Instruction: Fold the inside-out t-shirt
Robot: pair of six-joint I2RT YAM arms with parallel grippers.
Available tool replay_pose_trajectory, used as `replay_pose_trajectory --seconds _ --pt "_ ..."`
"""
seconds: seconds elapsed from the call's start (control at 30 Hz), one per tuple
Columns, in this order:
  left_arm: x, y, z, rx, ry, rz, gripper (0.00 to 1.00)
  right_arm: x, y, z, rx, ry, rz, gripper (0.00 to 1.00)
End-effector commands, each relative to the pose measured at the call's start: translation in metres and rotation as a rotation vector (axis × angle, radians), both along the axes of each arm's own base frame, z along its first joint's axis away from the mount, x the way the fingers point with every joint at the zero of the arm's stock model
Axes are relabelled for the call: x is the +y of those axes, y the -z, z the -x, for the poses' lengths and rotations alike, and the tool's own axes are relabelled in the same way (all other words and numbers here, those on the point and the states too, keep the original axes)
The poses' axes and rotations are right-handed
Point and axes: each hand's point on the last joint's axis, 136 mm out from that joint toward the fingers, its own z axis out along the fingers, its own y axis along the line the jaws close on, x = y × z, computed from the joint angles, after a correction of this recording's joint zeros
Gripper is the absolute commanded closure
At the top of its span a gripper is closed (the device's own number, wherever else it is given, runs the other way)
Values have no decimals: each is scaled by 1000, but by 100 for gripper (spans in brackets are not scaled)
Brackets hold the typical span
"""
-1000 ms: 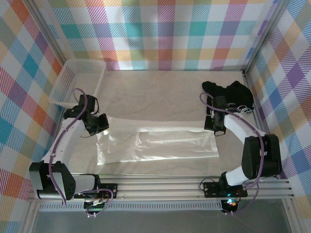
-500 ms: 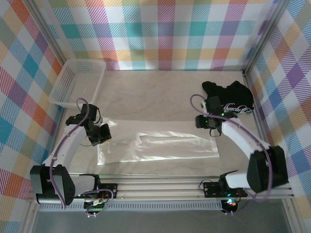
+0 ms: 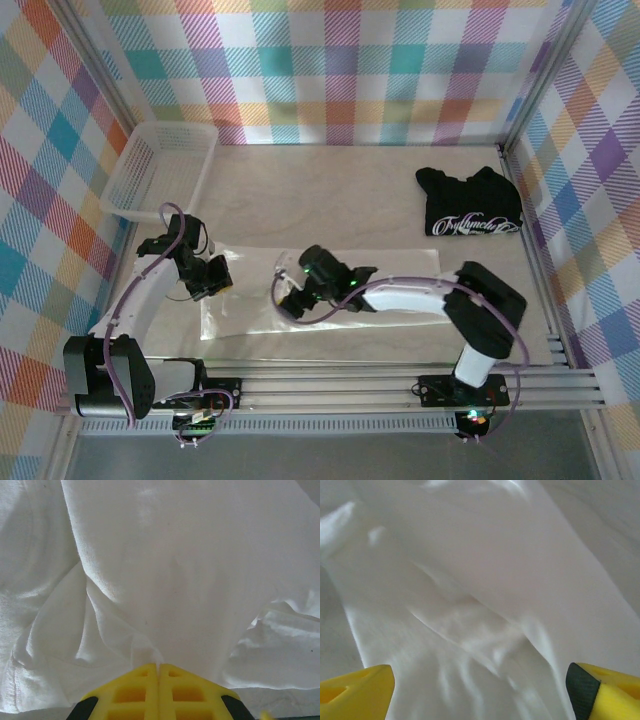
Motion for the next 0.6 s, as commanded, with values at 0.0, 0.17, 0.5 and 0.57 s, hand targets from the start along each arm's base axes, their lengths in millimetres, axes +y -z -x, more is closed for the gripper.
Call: replay_pose_trajectory --seconds 0.0,0.17,0.5,0.57 --pt "-3 0 1 -5 23 16 100 51 -38 -6 -166 -78 -157 8" --pt "-3 0 2 -4 28 16 100 82 -26 -4 -268 -96 -156 6" --pt "-3 -4 1 -11 28 19 100 103 -5 -28 -427 23 -138 6" --pt "-3 -5 1 -12 26 16 100 102 -3 -35 -465 70 -131 7"
